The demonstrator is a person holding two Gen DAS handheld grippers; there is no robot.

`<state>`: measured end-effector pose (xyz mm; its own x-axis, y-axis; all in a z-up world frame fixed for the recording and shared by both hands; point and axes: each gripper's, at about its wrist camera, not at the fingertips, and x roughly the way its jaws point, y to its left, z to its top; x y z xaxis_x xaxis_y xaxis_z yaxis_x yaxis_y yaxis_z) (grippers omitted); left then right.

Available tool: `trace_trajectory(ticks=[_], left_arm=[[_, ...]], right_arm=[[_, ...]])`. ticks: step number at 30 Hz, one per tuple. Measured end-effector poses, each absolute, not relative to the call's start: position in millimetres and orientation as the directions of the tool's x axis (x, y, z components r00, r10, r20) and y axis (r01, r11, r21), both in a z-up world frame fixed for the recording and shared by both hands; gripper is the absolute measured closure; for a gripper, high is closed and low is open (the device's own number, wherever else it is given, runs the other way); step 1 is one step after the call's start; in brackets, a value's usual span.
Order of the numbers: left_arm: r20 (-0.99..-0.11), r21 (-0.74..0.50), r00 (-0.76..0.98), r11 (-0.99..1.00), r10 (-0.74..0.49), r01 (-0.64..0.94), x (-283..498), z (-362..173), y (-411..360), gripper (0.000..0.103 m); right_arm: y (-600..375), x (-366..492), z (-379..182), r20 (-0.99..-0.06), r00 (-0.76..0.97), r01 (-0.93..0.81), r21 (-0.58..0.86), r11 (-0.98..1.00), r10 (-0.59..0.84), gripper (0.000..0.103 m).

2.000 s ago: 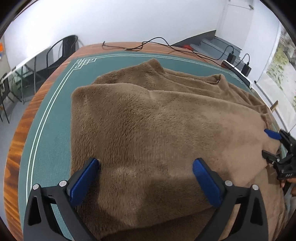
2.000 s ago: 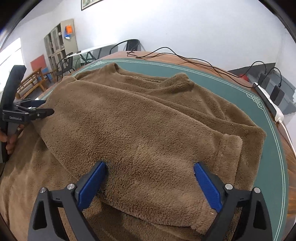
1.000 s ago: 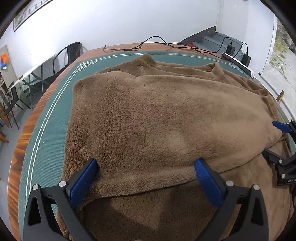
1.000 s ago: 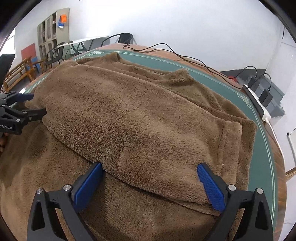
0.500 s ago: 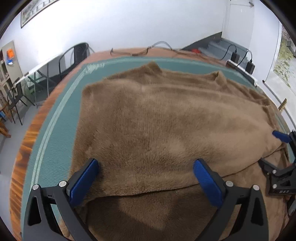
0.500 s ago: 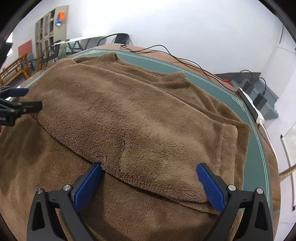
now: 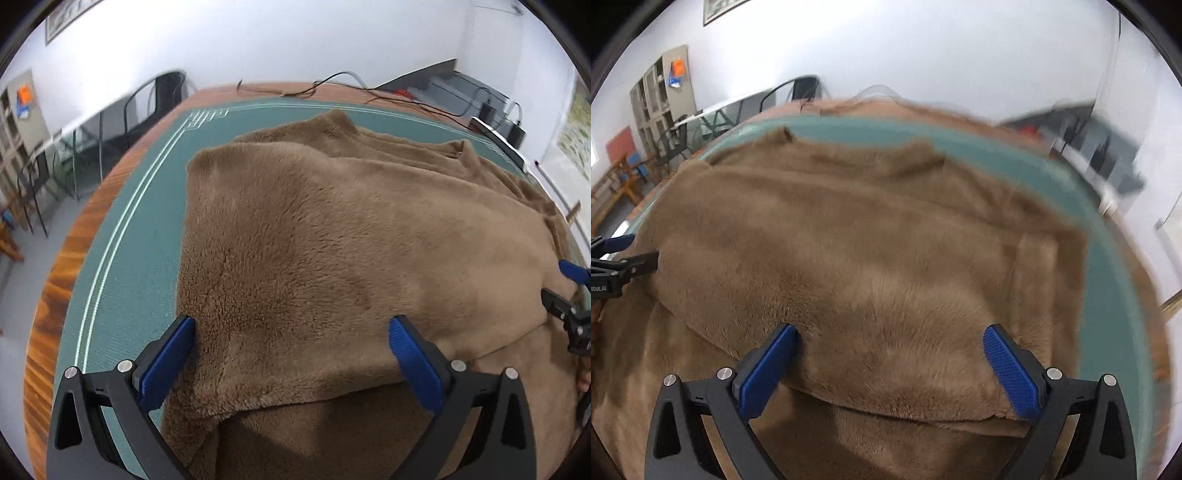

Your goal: Fold clothes

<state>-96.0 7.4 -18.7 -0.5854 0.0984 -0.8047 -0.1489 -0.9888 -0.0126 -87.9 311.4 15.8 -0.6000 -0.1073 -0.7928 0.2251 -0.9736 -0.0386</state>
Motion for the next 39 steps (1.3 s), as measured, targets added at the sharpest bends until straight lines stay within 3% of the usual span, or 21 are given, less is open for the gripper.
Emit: trace_trajectory(ticks=[9, 17, 23, 32, 39], left_arm=[[-0.804, 0.0, -0.585, -0.985, 0.103, -0.174, -58.4, -7.3, 2.6, 0.0], [-0.798, 0.016, -0.592, -0.979, 0.11, -0.204, -16.4, 7.7, 0.1, 0.0], [-0.76, 0.051, -0.639, -0.969, 0.121, -0.244, 63.4, 26.5, -13.1, 0.0], [-0.707, 0.144, -0.702, -0.953, 0.089, -0.266, 166.4, 29.0, -16.8, 0.0], [-0.675, 0.111, -0.721, -0.946, 0.154, -0.306, 230.7, 18.7, -10.7, 0.0]], right_arm=[[309.2, -81.7, 19.7, -0.782, -0.616, 0.215, -0.053, -0.975, -0.093, 0.001], [320.1, 24.4, 71.2, -0.646, -0.745, 0.299, -0.102, -0.949, -0.165, 0.001], [330.6, 139.3, 80.9, -0.564, -0.782, 0.404, -0.132, -0.905, -0.267, 0.001], [341.9, 259.6, 52.4, -0.549, -0.793, 0.437, -0.212, -0.874, -0.263, 0.001], [357.4, 313.5, 40.6, -0.527, -0.826, 0.375, -0.248, -0.893, -0.201, 0.001]])
